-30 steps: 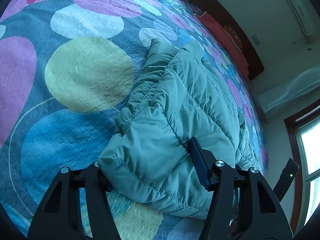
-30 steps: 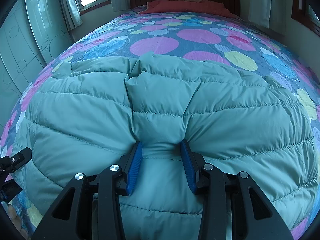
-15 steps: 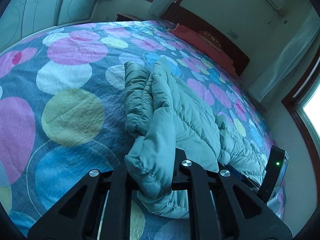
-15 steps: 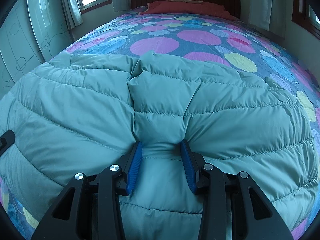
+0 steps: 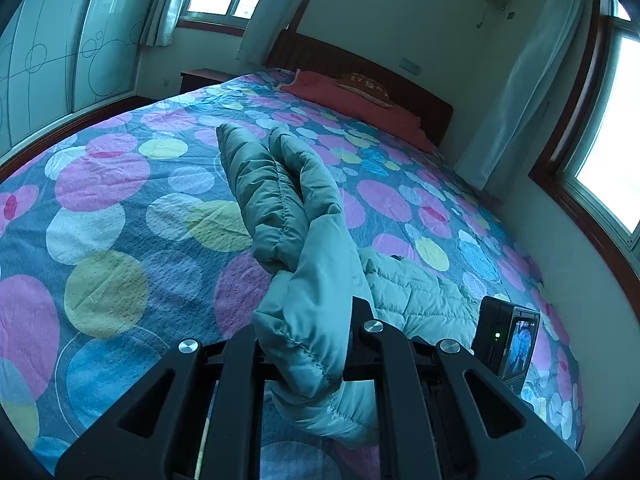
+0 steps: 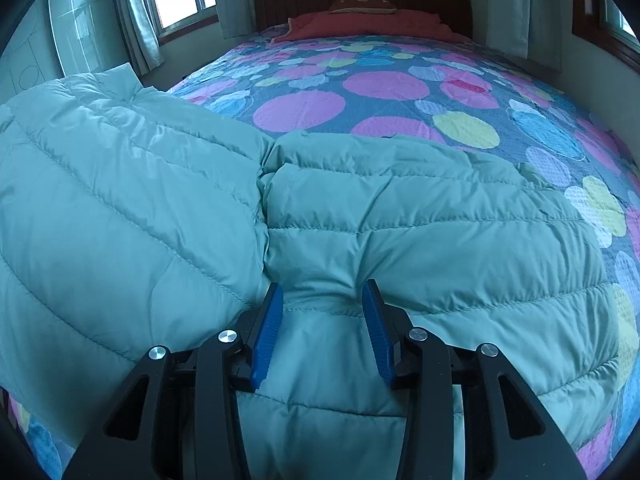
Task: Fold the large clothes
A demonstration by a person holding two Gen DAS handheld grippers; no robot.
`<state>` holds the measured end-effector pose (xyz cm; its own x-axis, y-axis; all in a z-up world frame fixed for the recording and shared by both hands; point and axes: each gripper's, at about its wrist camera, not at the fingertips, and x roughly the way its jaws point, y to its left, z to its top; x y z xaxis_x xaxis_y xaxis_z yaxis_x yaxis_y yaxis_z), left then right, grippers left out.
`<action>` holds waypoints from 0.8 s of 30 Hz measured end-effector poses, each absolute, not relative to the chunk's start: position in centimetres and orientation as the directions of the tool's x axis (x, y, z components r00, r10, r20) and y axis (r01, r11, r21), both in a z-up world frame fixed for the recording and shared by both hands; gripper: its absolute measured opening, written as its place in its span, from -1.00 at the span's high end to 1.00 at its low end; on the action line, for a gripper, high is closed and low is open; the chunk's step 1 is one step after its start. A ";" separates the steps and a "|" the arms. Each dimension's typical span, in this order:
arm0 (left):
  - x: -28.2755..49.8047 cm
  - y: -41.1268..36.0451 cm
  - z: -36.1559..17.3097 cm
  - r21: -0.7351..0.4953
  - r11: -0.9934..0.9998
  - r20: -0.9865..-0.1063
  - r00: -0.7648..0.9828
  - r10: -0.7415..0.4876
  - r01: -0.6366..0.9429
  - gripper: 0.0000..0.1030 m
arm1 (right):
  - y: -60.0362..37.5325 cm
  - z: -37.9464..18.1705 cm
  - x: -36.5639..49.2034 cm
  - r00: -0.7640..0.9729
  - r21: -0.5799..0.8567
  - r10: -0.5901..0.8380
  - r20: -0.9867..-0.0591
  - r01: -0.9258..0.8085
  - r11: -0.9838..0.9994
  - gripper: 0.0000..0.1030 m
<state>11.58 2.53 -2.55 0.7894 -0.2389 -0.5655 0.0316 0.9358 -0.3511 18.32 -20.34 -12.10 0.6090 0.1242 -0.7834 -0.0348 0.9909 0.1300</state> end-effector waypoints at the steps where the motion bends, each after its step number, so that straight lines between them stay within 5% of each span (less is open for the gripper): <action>1: 11.6 1.9 -2.3 -0.342 0.939 -0.563 0.791 -0.240 0.042 0.79 | -20.9 -11.6 18.0 0.619 0.129 0.120 -0.776 -0.029 0.991 0.18; 13: 11.4 -8.8 -1.9 -0.233 0.951 -0.580 0.756 -0.303 0.203 0.79 | -32.4 -9.7 12.7 0.652 0.145 0.030 -0.758 0.123 0.982 0.17; 24: 11.8 -18.7 -8.6 -0.131 0.946 -0.701 0.647 -0.299 0.296 0.78 | -41.2 -11.3 8.6 0.621 0.166 -0.041 -0.783 0.272 0.948 0.17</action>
